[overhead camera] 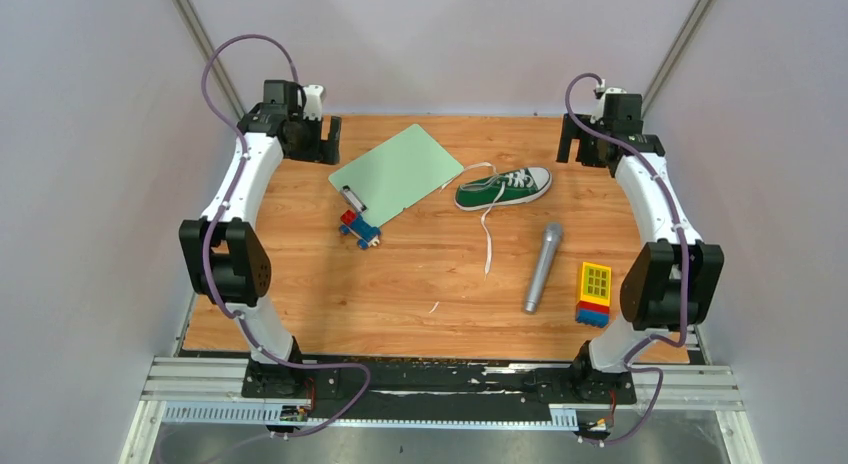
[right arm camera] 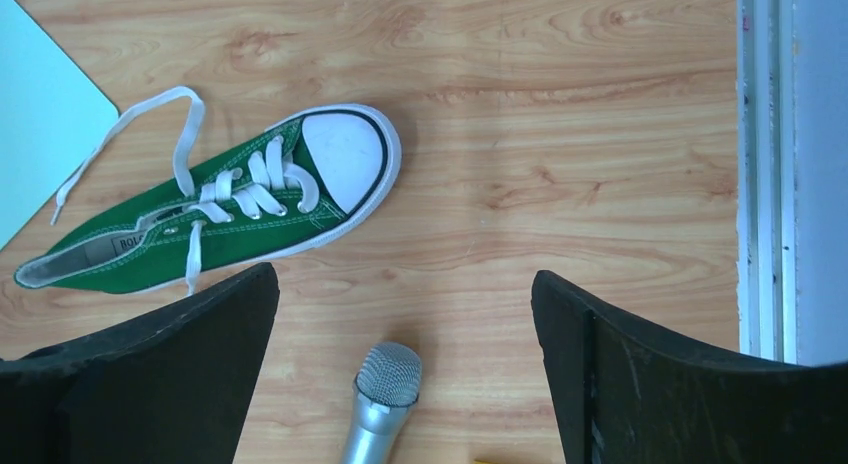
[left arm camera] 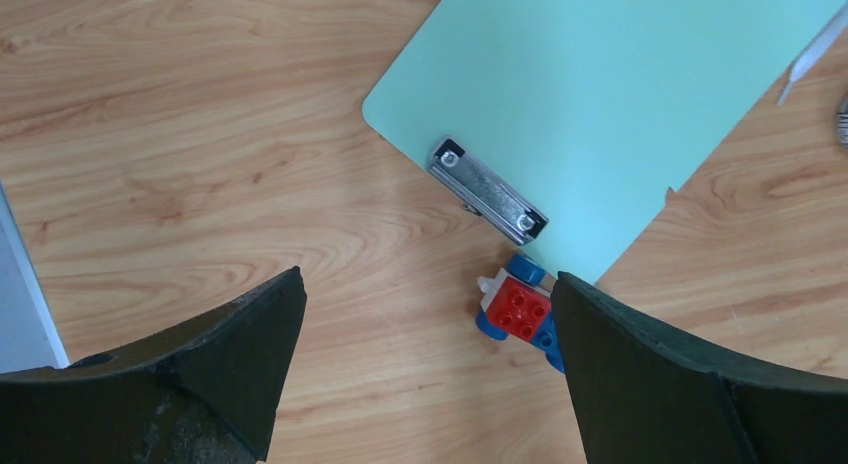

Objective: Tie the shoes

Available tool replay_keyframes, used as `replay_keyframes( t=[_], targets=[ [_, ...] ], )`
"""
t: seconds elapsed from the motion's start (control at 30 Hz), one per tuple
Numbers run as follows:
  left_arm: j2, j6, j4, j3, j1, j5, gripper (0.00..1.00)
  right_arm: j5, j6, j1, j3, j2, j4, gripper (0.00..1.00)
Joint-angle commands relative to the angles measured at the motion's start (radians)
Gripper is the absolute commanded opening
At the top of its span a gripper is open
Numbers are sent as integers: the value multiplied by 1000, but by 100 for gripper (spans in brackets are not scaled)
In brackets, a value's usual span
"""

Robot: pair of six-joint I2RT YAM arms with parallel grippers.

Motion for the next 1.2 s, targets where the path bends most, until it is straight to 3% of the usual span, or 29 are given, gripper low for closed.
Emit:
replay_keyframes(
  t=[0.0,0.13,0.27,0.33,0.53,0.7,0.93,1.17],
  targets=[
    [-148,-42,24,-56,4,101,100,-82,37,11,162,78,-80,99],
    [-217,-165,140,-167,4,106,100,-366,-109,51,278,142,-119,88],
    [-246,-172,164,-212,4,106,99,-418,-141,189,423,280,-158,72],
    [-255,-170,151,-217,3,128,98,-370,-151,287,502,357,-176,67],
    [-346,-162,158,-301,3,367,97,-243,-125,456,622,533,-129,58],
    [-388,-188,164,-358,4,382,96,-79,-123,542,626,587,-112,44],
    [-395,-184,166,-353,3,368,96,56,-80,598,478,490,-98,46],
    [-390,-205,190,-367,3,380,96,200,-60,609,449,442,-81,45]
  ],
)
